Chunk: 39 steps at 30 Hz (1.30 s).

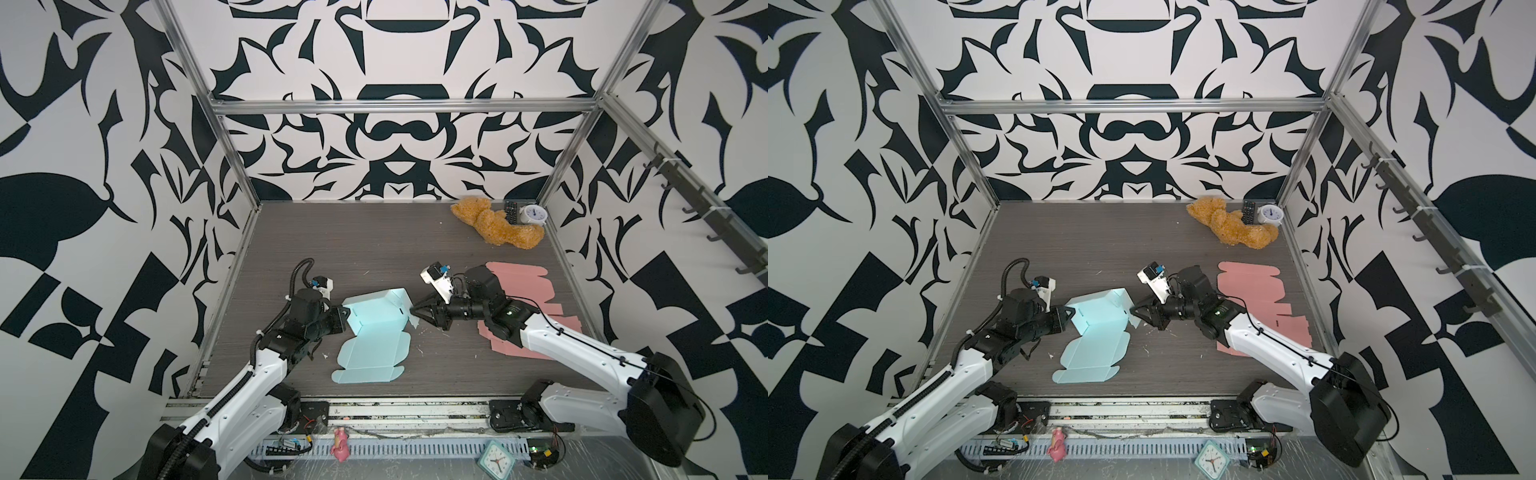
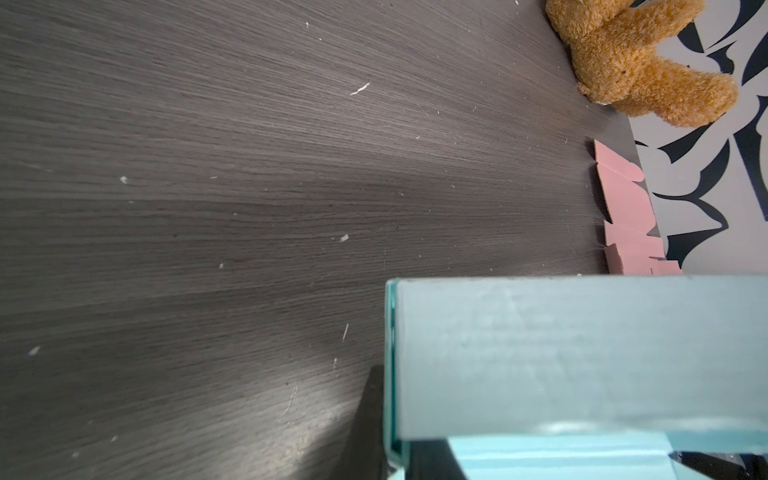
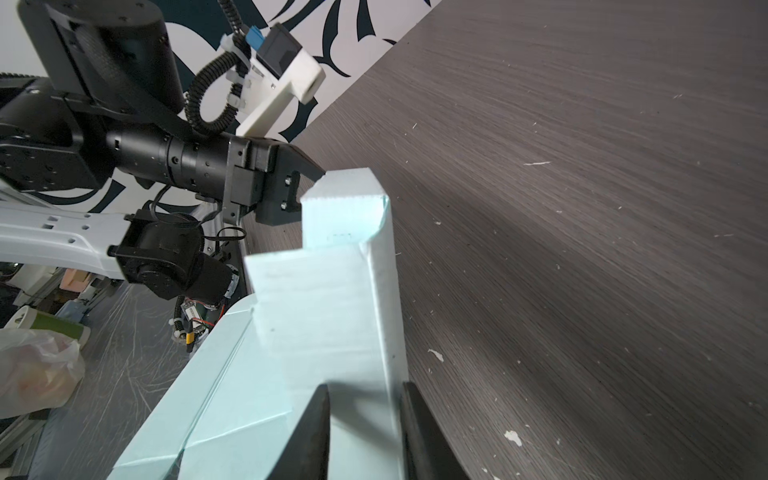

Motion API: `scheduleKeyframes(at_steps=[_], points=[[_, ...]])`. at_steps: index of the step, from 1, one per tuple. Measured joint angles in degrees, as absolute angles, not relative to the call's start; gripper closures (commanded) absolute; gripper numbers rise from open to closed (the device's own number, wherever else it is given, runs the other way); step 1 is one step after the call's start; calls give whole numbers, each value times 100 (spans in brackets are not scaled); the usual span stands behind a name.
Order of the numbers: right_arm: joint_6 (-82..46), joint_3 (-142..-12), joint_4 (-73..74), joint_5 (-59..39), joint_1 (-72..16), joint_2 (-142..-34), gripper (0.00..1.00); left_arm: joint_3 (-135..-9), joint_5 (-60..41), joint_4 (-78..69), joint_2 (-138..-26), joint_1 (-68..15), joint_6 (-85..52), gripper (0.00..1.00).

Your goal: Fold the paper box

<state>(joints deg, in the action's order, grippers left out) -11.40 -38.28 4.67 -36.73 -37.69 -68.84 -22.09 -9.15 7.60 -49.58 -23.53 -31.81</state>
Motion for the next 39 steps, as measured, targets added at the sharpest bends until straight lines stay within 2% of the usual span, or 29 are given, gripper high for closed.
scheduleKeyframes(at_steps=[20,39], points=[[-1046,-4069,478,-3756,-4034,-7253,73,-2209,-993,639,-5118,-2346,-3175,100],[-781,-5046,-663,-1391,-5201,-7811,69,-2209,-819,548,-5253,-2346,-3367,100]])
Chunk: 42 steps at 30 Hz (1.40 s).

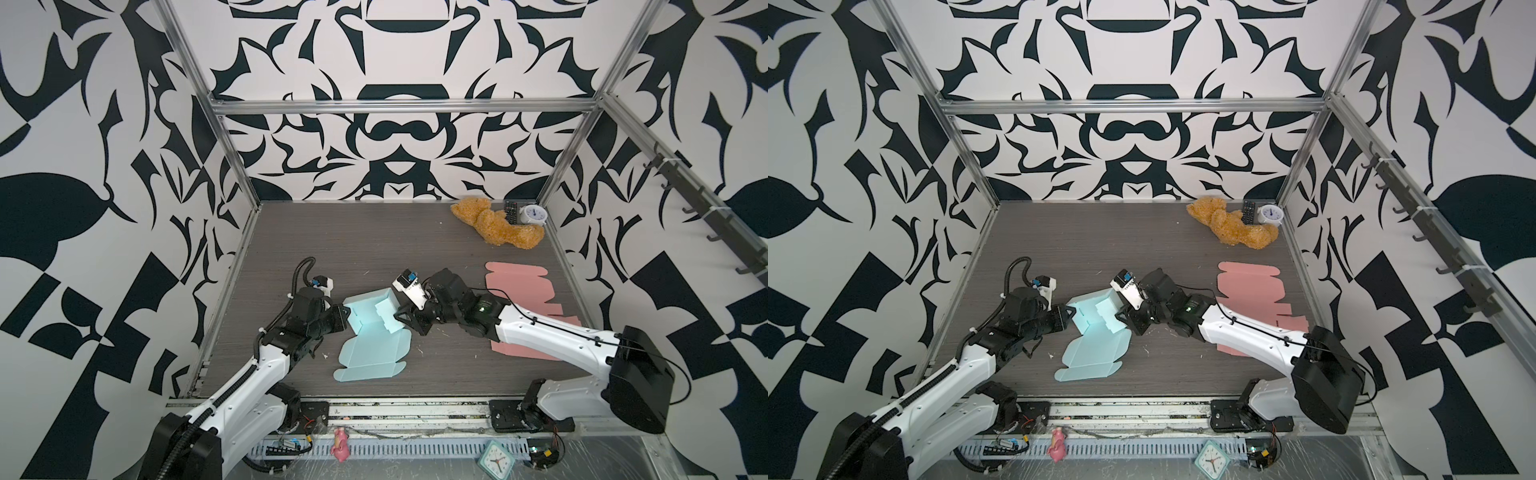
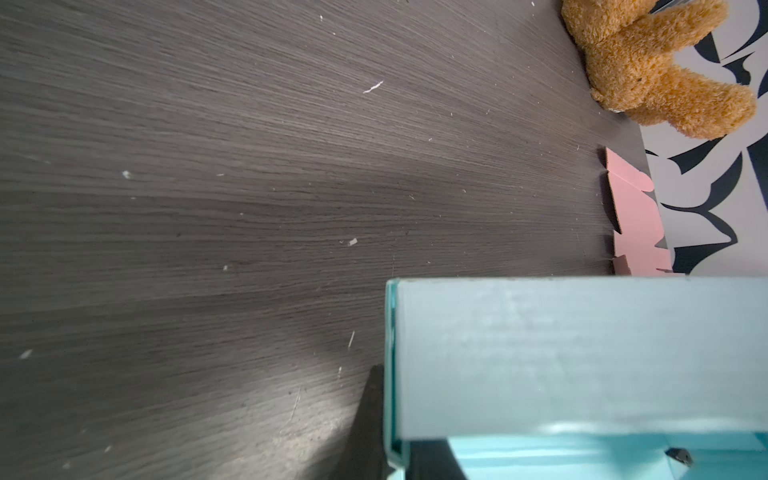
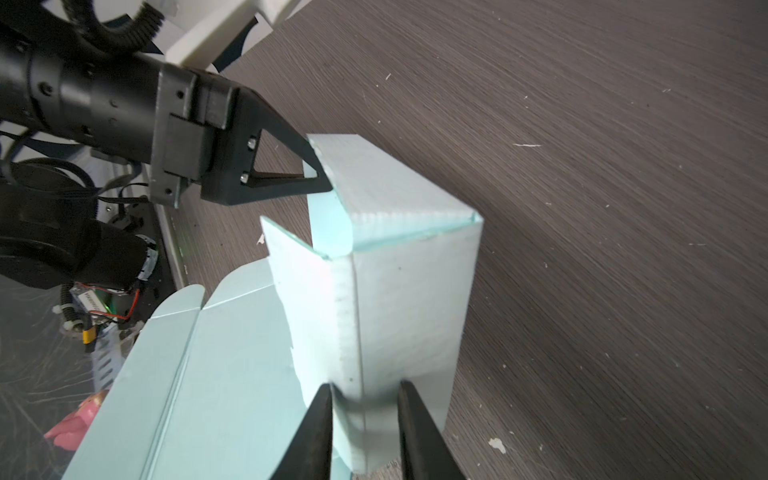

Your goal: Fold the paper box

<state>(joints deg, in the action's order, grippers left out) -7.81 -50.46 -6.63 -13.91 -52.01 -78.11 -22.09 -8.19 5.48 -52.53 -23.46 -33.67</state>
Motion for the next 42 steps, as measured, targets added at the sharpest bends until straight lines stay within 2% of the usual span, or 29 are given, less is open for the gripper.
scheduleKeyframes(at_steps=[12,32,42], points=[[-952,-5802,-1269,84,-5808,-8302,60,-2202,-602,561,-5225,-2327,-3566,100],[-882,-7603,-2637,2469,-6558,-9524,60,-2097,-403,558,-4908,-2316,-4178,100],[-622,-7975,-2934,3326,-6687,-10009,72,-2097,-384,593,-4884,-2316,-4263,100]])
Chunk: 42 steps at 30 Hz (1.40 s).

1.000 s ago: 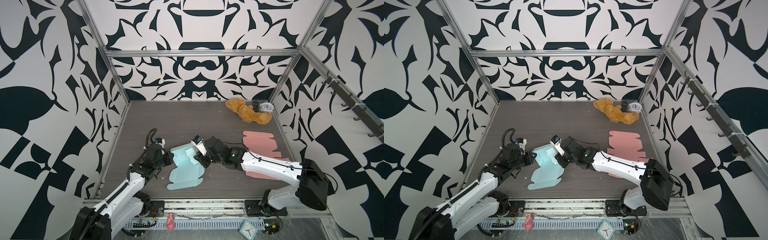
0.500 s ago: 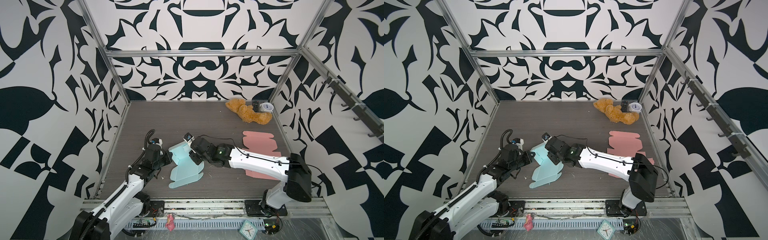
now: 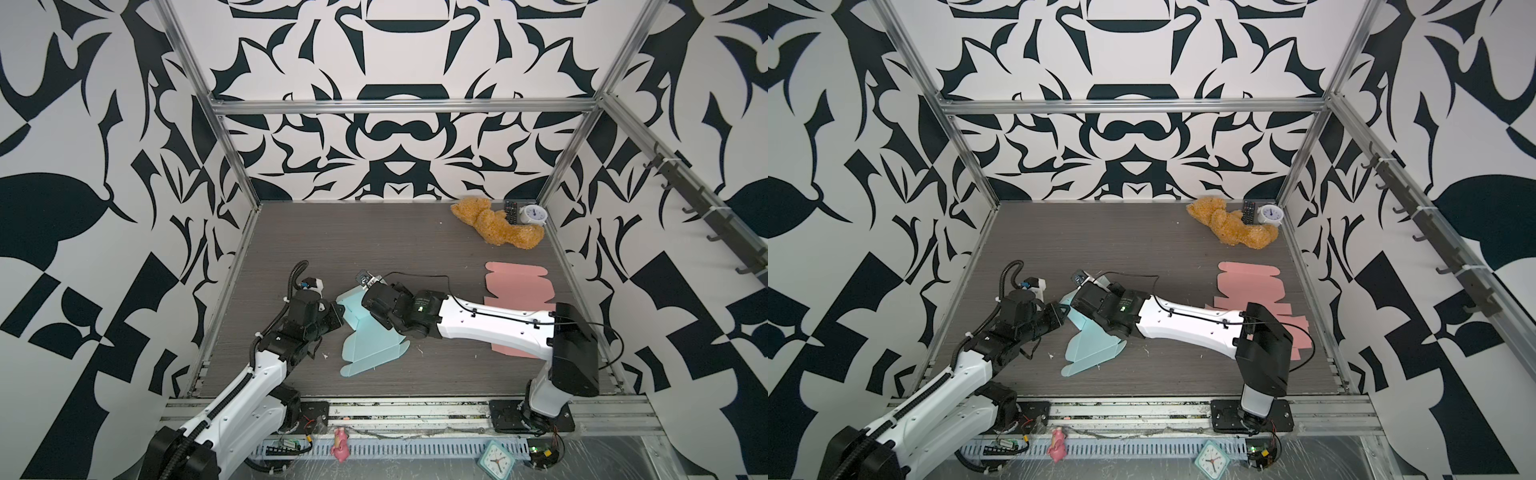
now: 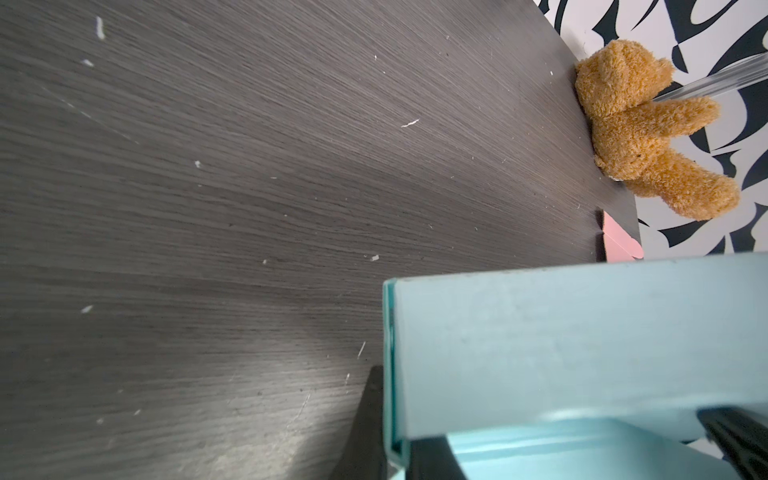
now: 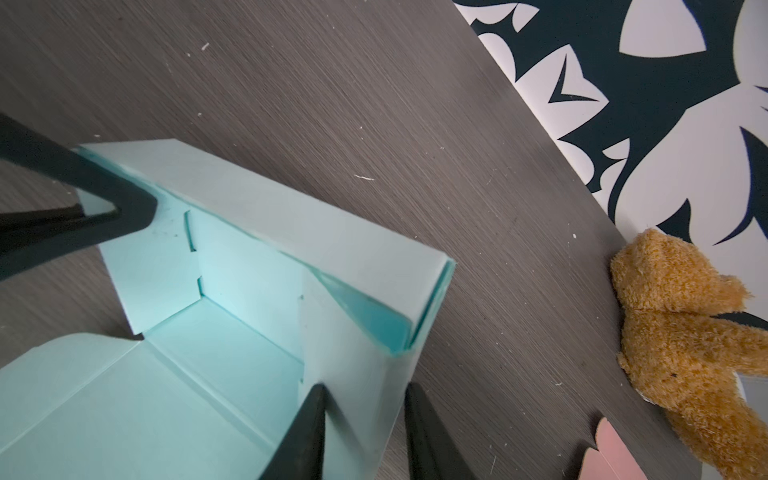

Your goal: Fold the paper box

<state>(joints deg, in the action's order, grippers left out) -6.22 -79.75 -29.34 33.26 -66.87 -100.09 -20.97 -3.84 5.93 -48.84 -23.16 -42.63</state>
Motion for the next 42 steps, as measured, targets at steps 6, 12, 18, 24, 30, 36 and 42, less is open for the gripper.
scheduleKeyframes(at_steps=[6,12,18,24,30,36,42], points=[[-521,-8276,-3087,3782,-6694,-10431,74,-2088,-325,631,-4921,-2314,-4327,100],[-419,-8534,-3286,4112,-6718,-10796,80,-1977,-322,607,-4925,-2314,-4375,100],[-506,-8799,-3317,4506,-6705,-11083,92,-1957,-362,561,-5046,-2311,-4504,100],[-567,-9074,-3417,4888,-6751,-11301,91,-1944,-368,357,-5172,-2298,-4648,100],[-580,-9111,-3492,5192,-6842,-11421,87,-1931,-360,270,-5247,-2287,-4692,100],[-534,-9111,-3575,5356,-6912,-11448,83,-1929,-322,220,-5247,-2287,-4678,100],[-469,-9111,-3610,5459,-6947,-11448,89,-1929,-320,185,-5247,-2287,-4665,100]])
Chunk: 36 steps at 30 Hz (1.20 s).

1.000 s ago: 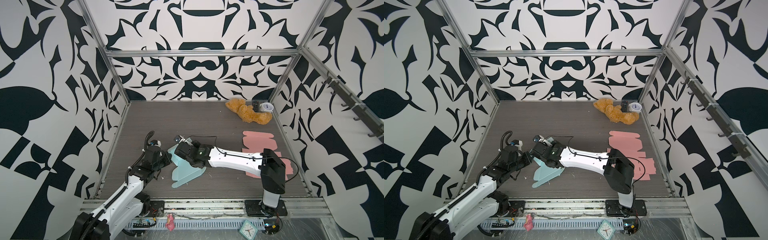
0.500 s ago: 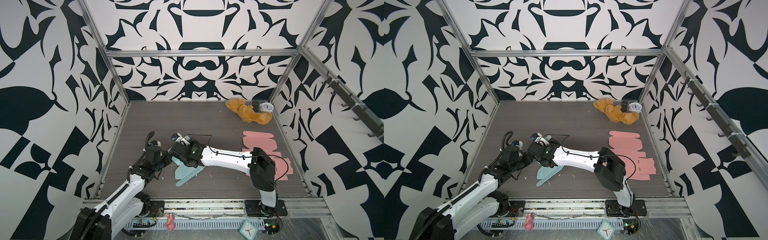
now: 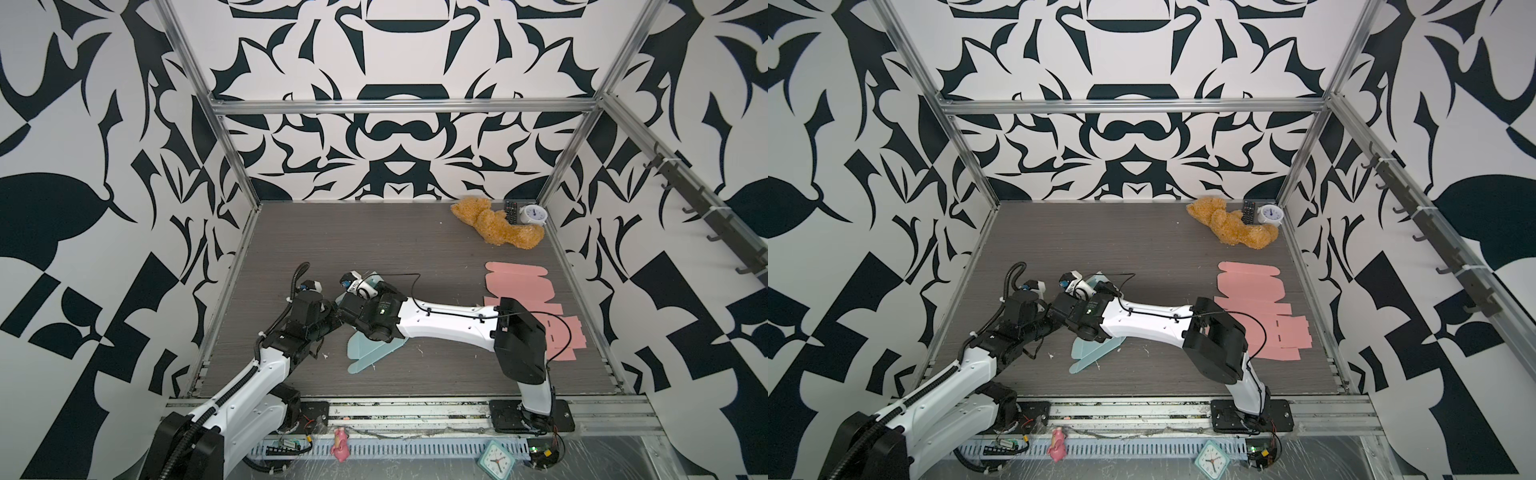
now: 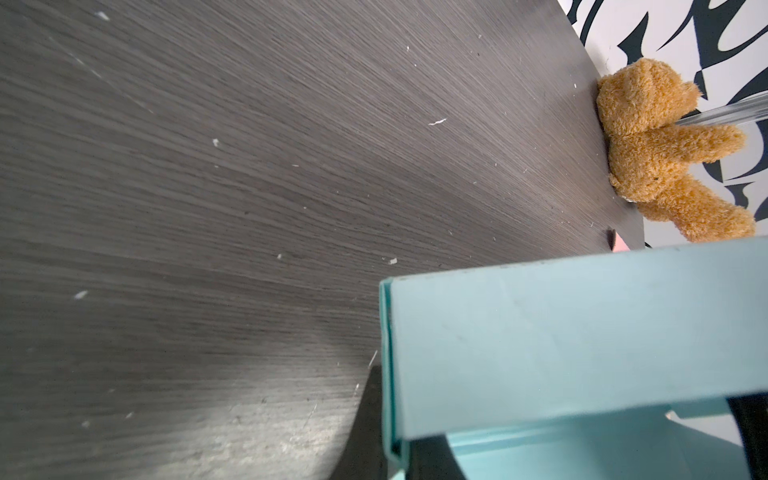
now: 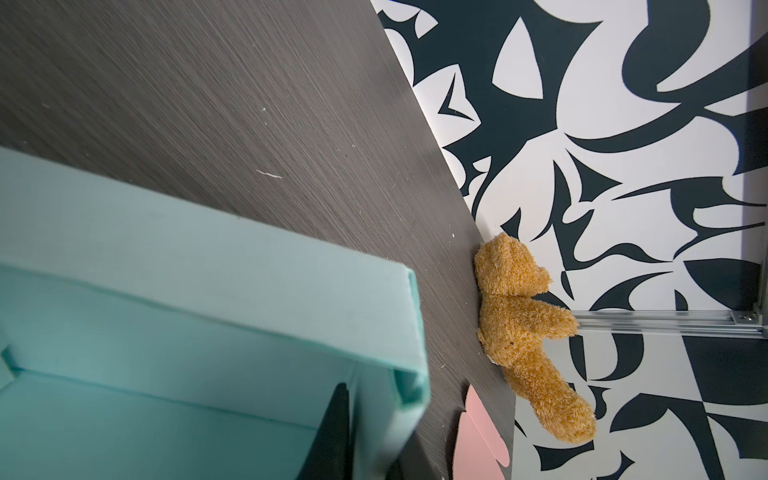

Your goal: Fold the paper box

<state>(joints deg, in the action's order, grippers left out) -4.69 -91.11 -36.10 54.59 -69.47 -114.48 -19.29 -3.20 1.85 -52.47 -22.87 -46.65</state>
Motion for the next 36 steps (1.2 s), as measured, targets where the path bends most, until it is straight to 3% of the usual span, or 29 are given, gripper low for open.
scheduleKeyframes(at_steps=[4,13,25,33,36], points=[[-607,-9109,-3378,5535,-6947,-11448,100,-1925,-320,193,-5247,-2287,-4716,100],[-609,-9100,-3312,5688,-7004,-11458,99,-1935,-257,202,-5236,-2287,-4713,100],[-609,-8825,-3208,5937,-7188,-11443,79,-1938,-152,244,-5238,-2290,-4665,100],[-703,-8407,-3192,5557,-7439,-10995,44,-1951,-64,215,-5310,-2318,-4519,100],[-819,-8169,-3081,5273,-7555,-10551,36,-1953,1,165,-5341,-2322,-4449,100]])
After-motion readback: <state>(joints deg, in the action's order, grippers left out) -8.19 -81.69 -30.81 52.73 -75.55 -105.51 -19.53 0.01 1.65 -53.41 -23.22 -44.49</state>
